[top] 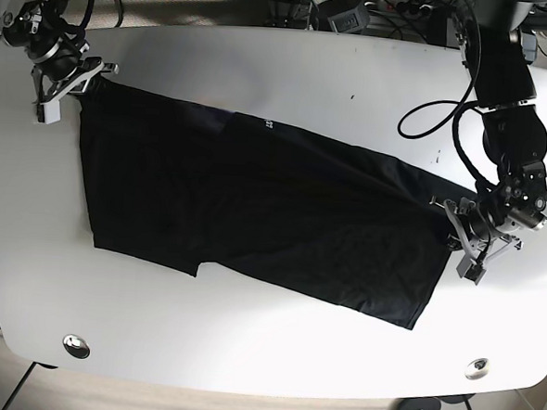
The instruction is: Fold the T-shirt properly
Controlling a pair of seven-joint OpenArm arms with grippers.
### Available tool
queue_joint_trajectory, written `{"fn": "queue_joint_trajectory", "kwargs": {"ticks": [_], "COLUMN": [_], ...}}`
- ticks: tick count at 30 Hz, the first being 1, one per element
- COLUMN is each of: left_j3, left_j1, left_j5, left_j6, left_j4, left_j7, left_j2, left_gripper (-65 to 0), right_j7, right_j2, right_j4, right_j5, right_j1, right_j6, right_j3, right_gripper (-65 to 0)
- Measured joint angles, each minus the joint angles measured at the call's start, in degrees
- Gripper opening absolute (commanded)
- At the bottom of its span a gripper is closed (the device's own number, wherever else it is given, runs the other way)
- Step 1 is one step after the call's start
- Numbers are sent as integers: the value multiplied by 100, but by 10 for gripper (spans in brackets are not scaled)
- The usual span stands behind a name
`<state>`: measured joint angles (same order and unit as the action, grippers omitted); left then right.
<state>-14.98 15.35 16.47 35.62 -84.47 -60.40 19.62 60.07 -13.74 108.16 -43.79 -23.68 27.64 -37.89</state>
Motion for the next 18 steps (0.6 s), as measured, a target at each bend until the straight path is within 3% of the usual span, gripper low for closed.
{"fn": "queue_joint_trajectory", "kwargs": {"ticks": [1,3,6,13,18], "left_j3": [92,234,234,68,-404], "left_j1": [105,332,367,-258,-1099], "left_j5": [-13,-9,-15,59,-400], "left_j6": [-22,-24,-44,-7,-61], "left_j4": [188,535,654,-125,-79], "left_j7": [-4,7,22,787,1722], "left_j2": [52,87,90,293,446], "left_gripper": [-578,-408,-246,-243,-243], "right_j7": [0,0,0,-275,-286], "right_j2": [9,9,7,9,9], "right_j4": [0,0,0,0,-232], "right_j5": [0,4,4,4,4], "right_j1": [11,9,9,-7,9], "right_j6": [0,-2,-4,-4,-2], "right_j3": [0,0,0,-2,0], "right_gripper": [-629,-629,-629,-629,-629]}}
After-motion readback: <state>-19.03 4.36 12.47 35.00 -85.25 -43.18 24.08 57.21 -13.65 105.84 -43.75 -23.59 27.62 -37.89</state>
